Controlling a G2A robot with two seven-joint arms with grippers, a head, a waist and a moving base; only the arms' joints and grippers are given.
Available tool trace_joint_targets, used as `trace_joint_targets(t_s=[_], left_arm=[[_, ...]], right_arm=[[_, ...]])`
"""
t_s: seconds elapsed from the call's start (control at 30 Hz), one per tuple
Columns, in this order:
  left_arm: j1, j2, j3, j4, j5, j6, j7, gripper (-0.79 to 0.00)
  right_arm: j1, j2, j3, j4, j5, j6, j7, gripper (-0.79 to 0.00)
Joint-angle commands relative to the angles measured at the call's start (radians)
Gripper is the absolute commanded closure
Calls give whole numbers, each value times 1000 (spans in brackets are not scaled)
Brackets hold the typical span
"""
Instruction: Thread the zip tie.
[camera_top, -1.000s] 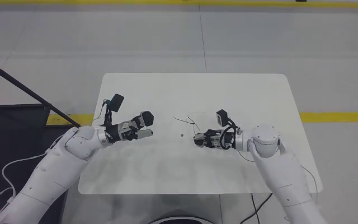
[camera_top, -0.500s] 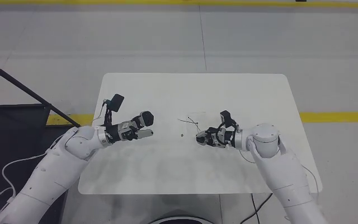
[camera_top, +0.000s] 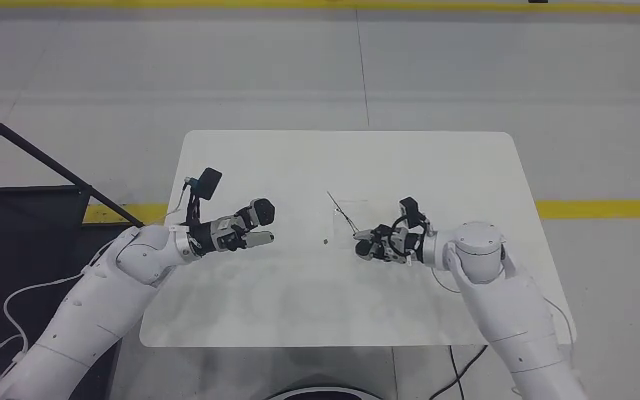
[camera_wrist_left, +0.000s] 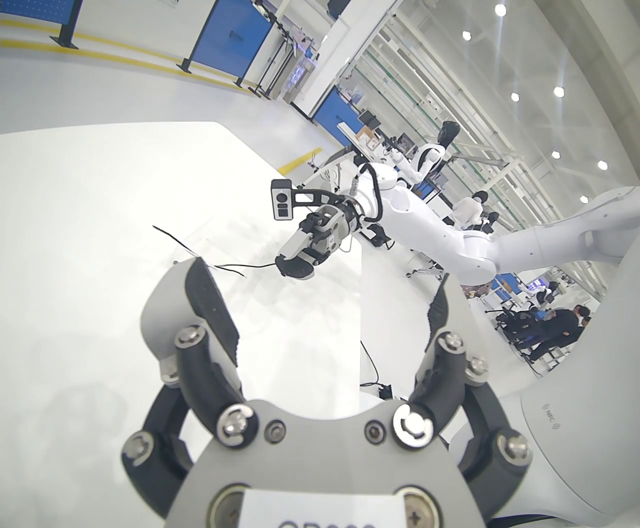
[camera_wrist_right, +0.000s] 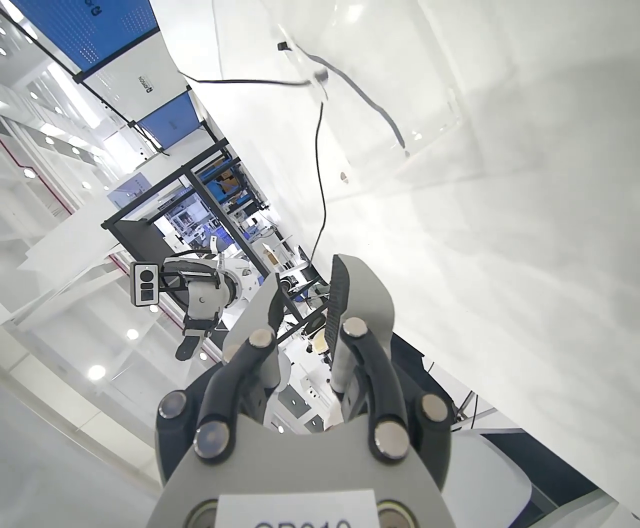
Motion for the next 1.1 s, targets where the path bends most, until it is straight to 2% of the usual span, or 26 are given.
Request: trace_joint_targets(t_s=[0.0,0.1,0.17,0.2,0.23,0.27,0.33,0.43,0.8,0.93,1.07], left_arm=[[0,0,0,0,0,0,0,-785],[0,0,0,0,0,0,0,-785],[0,0,0,0,0,0,0,-785],[0,0,0,0,0,0,0,-785],[0,0,0,0,0,0,0,-785],[0,0,0,0,0,0,0,-785],[0,0,0,0,0,0,0,-785],[0,0,0,0,0,0,0,-785],[0,0,0,0,0,0,0,-785],[0,0,0,0,0,0,0,-785],[0,0,0,0,0,0,0,-785]], right_arm=[[-2,2,4,-1,4,1,-5,-215],[-11,5,18,-9,15,-9,-20,-225],[-23,9,37,-20,25,-24,-35,-268],[-33,12,49,-29,31,-36,-39,-332],[-44,15,61,-41,35,-51,-41,-474],[-58,18,73,-57,33,-76,-42,-650],[-93,26,103,-95,26,-131,-51,-785],[-166,39,146,-177,-28,-243,-91,-785],[-466,62,262,-448,-349,-647,-469,-785],[-544,66,296,-507,-501,-710,-593,-785],[-589,70,325,-536,-597,-774,-650,-785]])
